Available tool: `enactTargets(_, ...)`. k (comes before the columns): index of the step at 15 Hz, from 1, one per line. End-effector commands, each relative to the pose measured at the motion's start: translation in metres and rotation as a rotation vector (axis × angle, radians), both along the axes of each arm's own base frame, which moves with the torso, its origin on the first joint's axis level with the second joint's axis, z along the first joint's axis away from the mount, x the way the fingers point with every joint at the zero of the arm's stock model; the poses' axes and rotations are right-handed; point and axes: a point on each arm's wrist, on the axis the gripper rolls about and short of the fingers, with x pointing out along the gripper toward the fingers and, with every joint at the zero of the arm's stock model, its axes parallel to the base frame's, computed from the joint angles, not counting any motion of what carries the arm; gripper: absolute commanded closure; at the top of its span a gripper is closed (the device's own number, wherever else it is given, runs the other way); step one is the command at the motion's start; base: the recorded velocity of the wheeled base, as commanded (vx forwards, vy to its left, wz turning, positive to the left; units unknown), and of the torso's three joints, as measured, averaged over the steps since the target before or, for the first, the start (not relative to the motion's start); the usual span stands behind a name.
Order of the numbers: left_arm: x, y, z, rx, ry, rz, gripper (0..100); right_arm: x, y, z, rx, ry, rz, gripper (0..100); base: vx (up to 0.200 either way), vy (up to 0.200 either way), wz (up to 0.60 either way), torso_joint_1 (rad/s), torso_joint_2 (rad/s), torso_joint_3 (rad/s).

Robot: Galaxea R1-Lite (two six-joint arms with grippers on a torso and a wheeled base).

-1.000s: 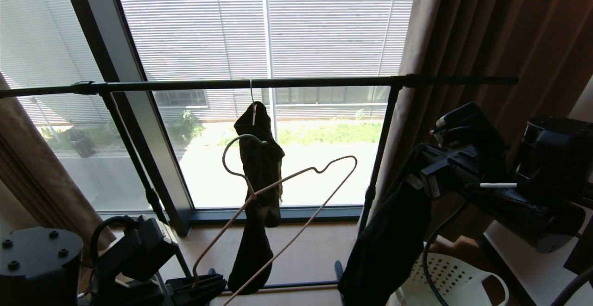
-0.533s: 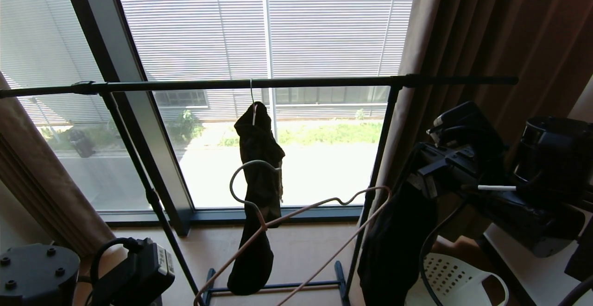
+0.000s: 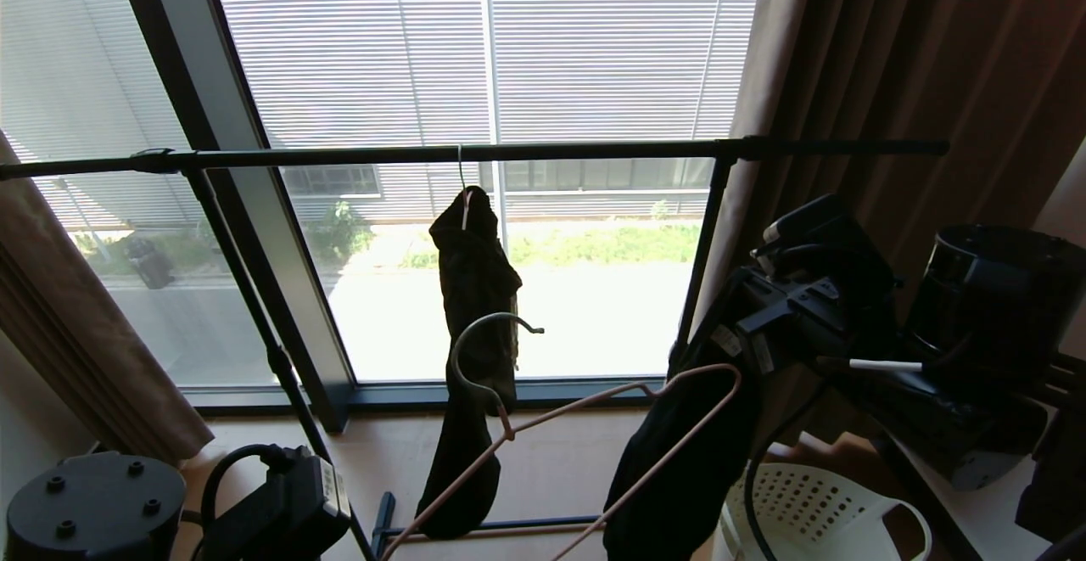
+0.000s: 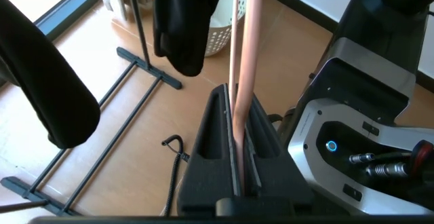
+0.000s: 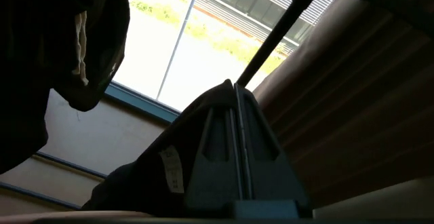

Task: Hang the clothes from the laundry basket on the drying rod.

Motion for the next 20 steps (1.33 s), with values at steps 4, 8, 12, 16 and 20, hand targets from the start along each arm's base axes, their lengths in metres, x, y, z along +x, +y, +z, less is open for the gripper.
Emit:
enactTargets(4, 0.004, -0.002, 0.0, -0.018, -0.002, 0.019, 100, -0.007, 0.008, -0.005, -0.011, 0.013, 0.03, 100, 0.0, 0.0, 0.0, 0.0, 0.0, 0.0)
enactTargets(8, 0.006, -0.001, 0.001, -0.027, -0.005, 0.035, 100, -0.008, 0.008, -0.005, -0.013, 0.014, 0.03, 100, 0.0, 0.0, 0.0, 0.0, 0.0, 0.0)
enactTargets(12, 0.009, 0.004, 0.001, -0.027, -0.006, 0.068, 100, -0.011, 0.008, -0.007, -0.021, 0.018, 0.018, 100, 0.0, 0.0, 0.0, 0.0, 0.0, 0.0)
enactTargets(16, 0.008, 0.005, 0.002, -0.033, -0.015, 0.069, 100, -0.011, 0.008, -0.004, -0.015, 0.009, 0.012, 100, 0.0, 0.0, 0.0, 0.0, 0.0, 0.0)
enactTargets(20, 0.007, 0.004, 0.002, -0.035, -0.023, 0.061, 100, -0.014, 0.015, -0.008, -0.024, 0.019, 0.038, 100, 0.0, 0.0, 0.0, 0.0, 0.0, 0.0)
